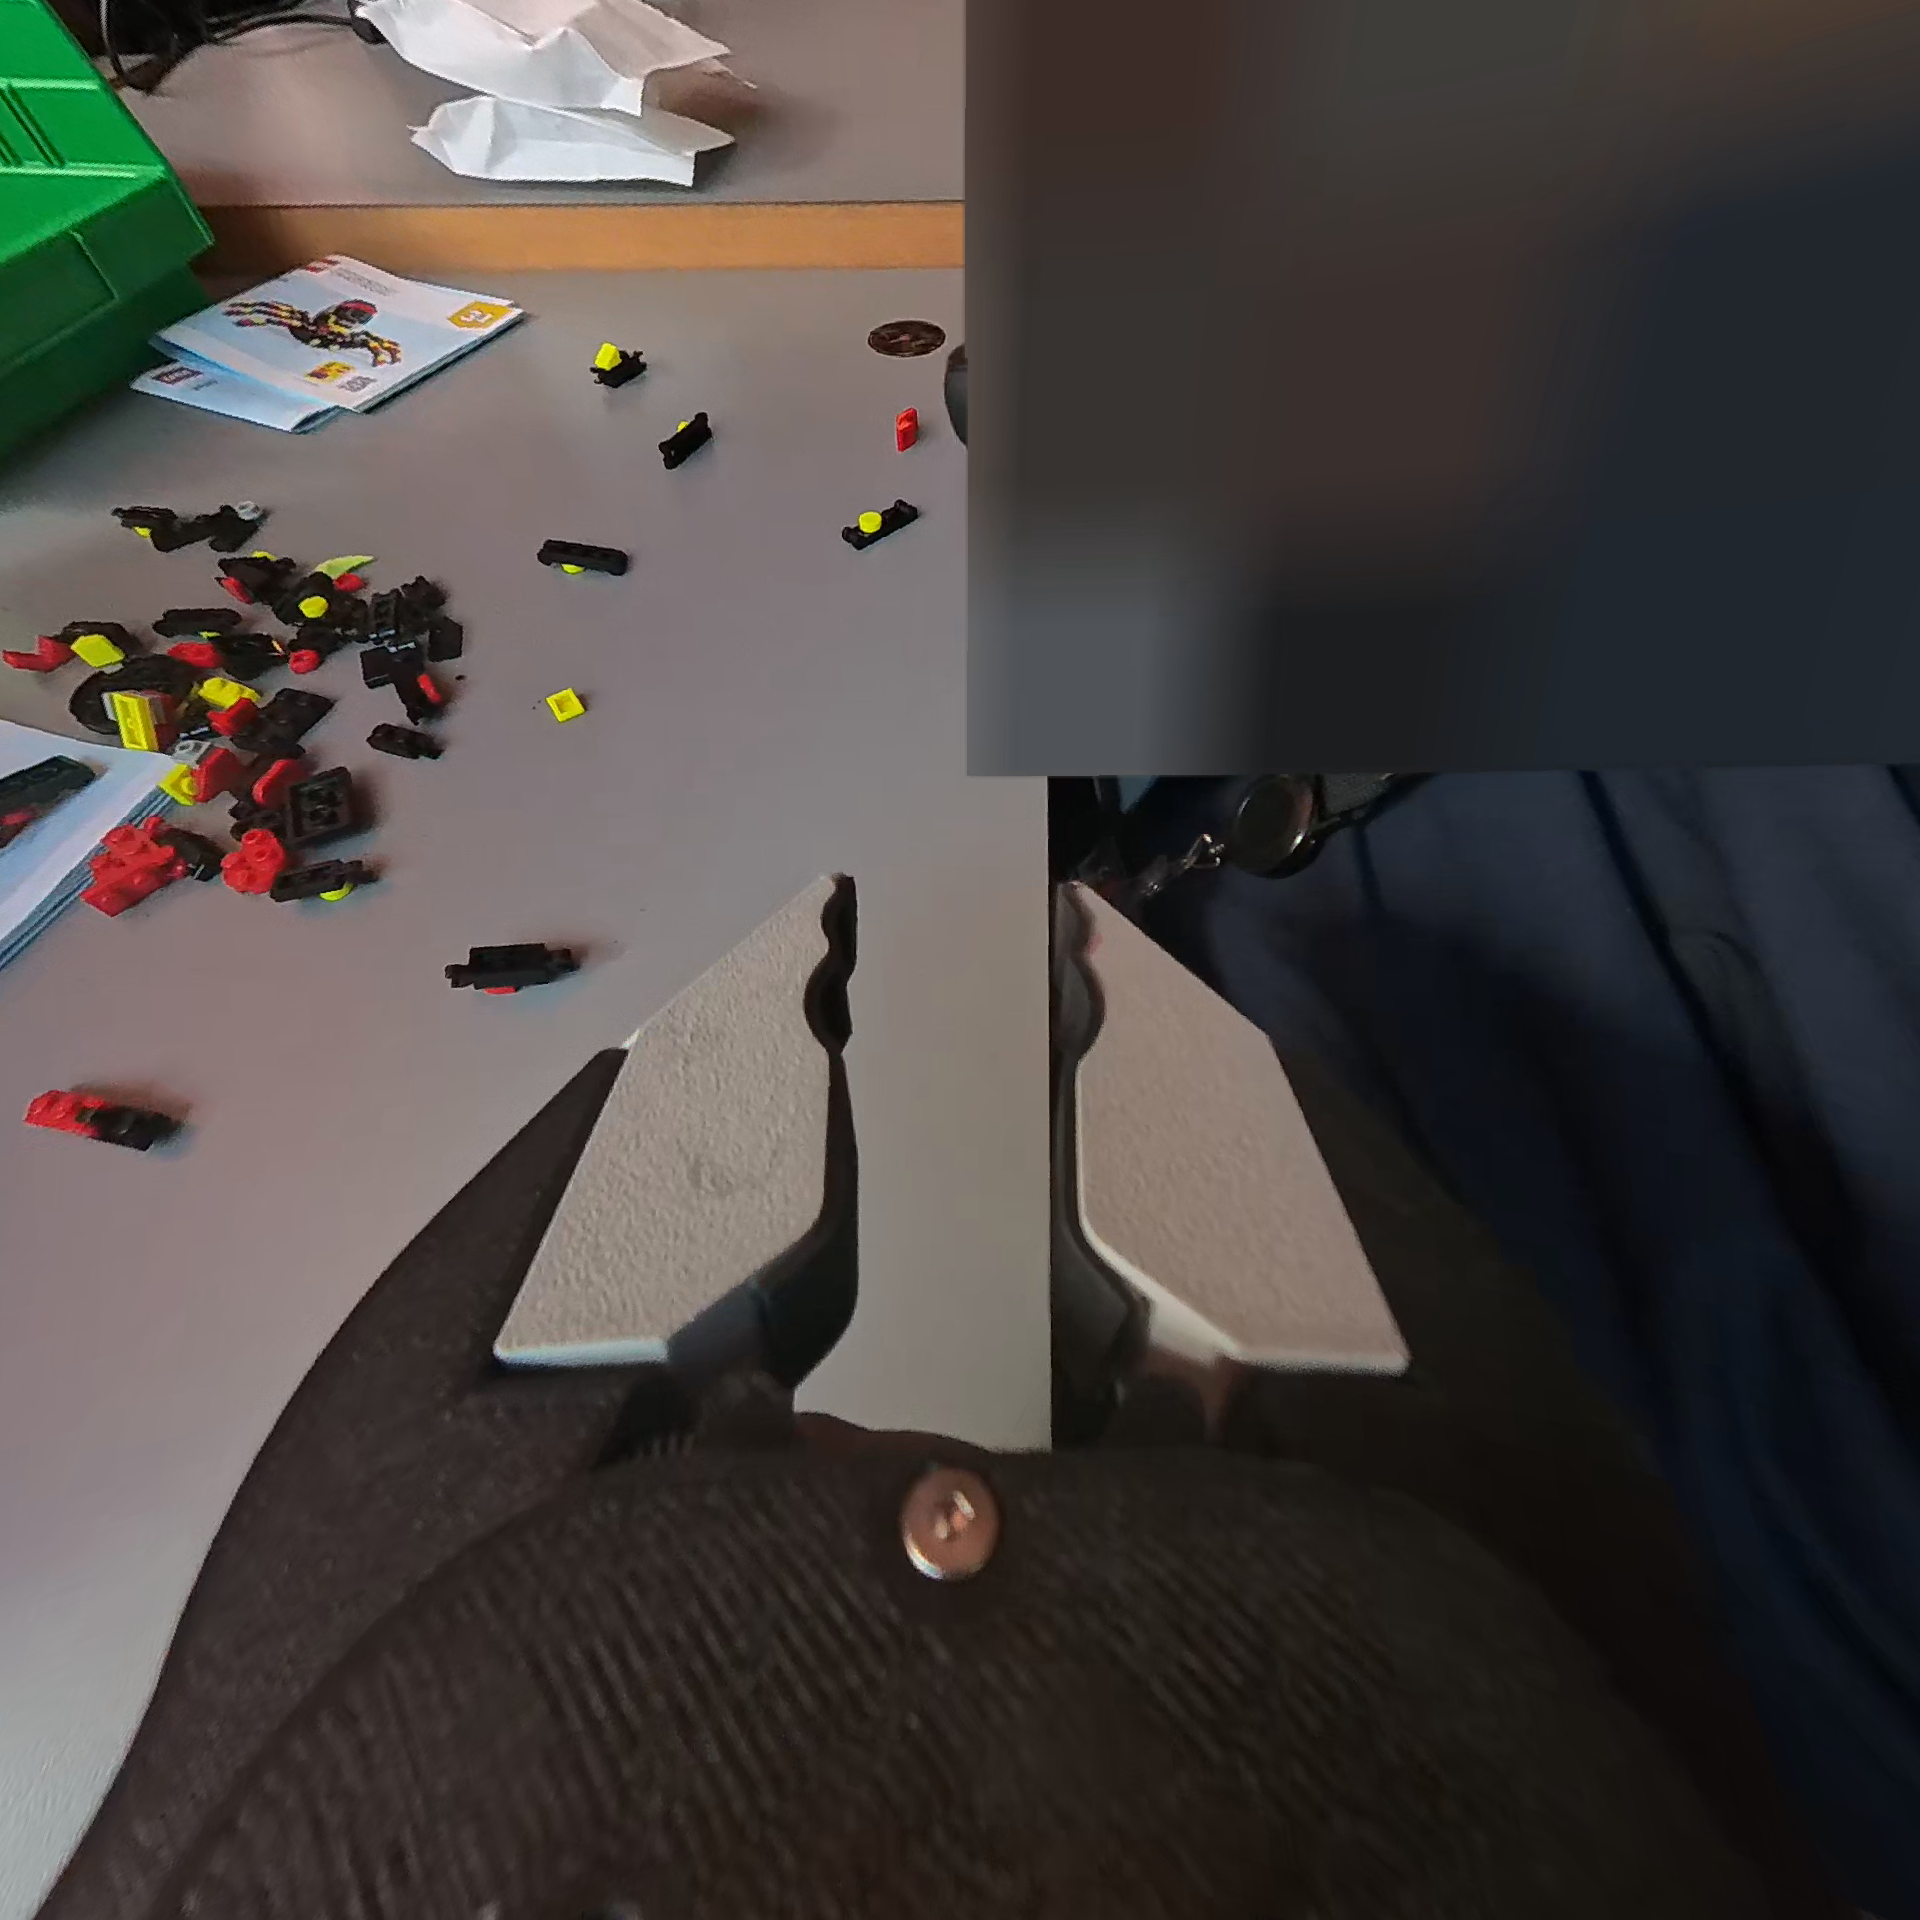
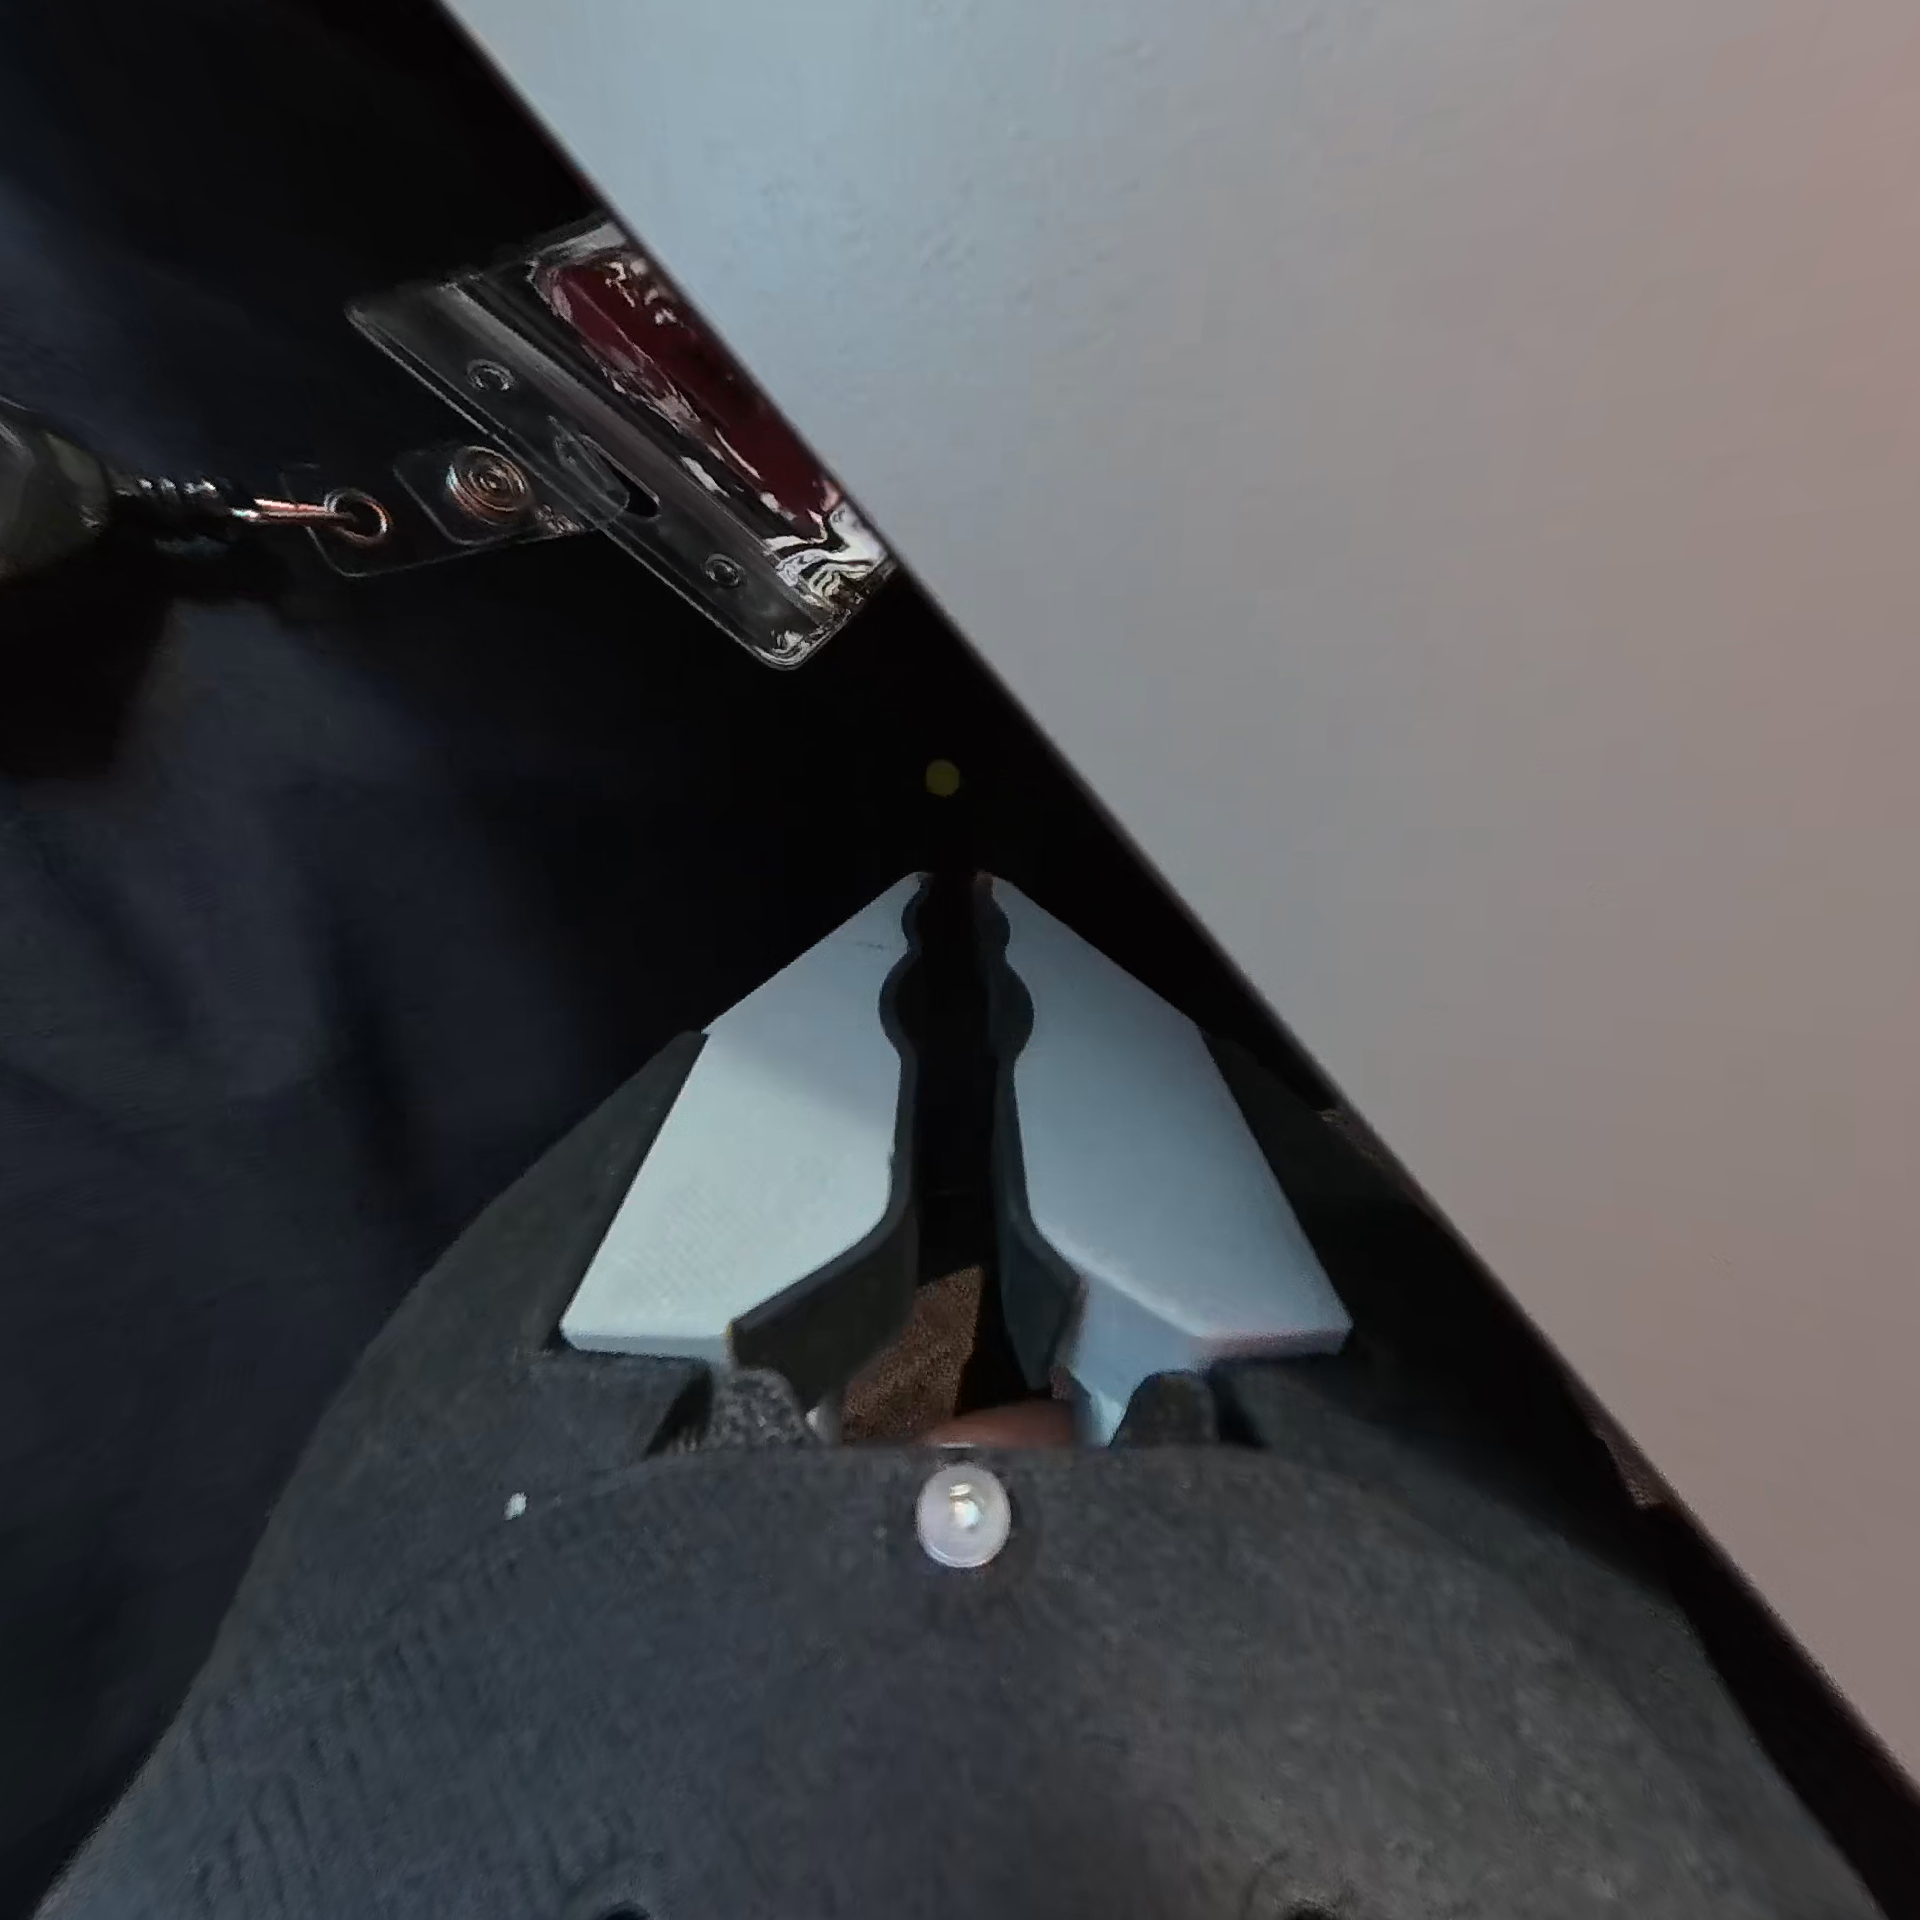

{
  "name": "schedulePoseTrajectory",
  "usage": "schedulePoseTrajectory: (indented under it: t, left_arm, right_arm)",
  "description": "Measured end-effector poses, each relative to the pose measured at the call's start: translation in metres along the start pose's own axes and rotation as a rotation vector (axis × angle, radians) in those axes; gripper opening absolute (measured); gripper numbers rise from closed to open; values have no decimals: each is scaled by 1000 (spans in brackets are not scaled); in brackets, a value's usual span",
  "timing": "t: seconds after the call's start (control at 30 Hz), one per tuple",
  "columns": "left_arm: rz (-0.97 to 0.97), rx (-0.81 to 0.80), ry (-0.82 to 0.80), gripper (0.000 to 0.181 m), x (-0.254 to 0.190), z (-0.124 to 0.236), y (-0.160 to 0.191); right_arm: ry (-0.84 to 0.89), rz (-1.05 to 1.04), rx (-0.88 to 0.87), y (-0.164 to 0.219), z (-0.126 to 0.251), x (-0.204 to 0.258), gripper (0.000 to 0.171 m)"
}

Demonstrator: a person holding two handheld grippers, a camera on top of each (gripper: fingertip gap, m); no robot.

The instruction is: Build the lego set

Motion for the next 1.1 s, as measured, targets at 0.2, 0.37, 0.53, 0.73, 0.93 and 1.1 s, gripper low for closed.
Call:
schedulePoseTrajectory:
  t: [0.2,0.37,0.53,0.73,0.93,1.1]
  left_arm:
    - [-5,3,-11,35,0,0,0]
    - [2,4,-4,35,0,0,0]
    - [3,5,-2,35,0,0,0]
    - [21,2,8,35,1,0,0]
    - [15,24,15,35,0,-2,2]
    - [17,38,21,35,-1,-4,3]
  right_arm:
    - [-1,29,9,0,-2,1,0]
    - [-46,-4,-33,-3,5,1,0]
    - [-117,-59,-77,-3,15,-1,0]
    - [-379,-125,-230,-8,46,14,0]
    - [-692,-136,-428,-21,87,29,0]
    - [-639,-55,-569,-45,113,18,0]
Point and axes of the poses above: each gripper's, where its closed fingertips meet, z back along the fingers, y out of its underside, x = y × z across the jaws, the point moved 4 cm from there along z, back along the fingers, and after that the axes turned 6 degrees about -z, right-handed, at the moved point
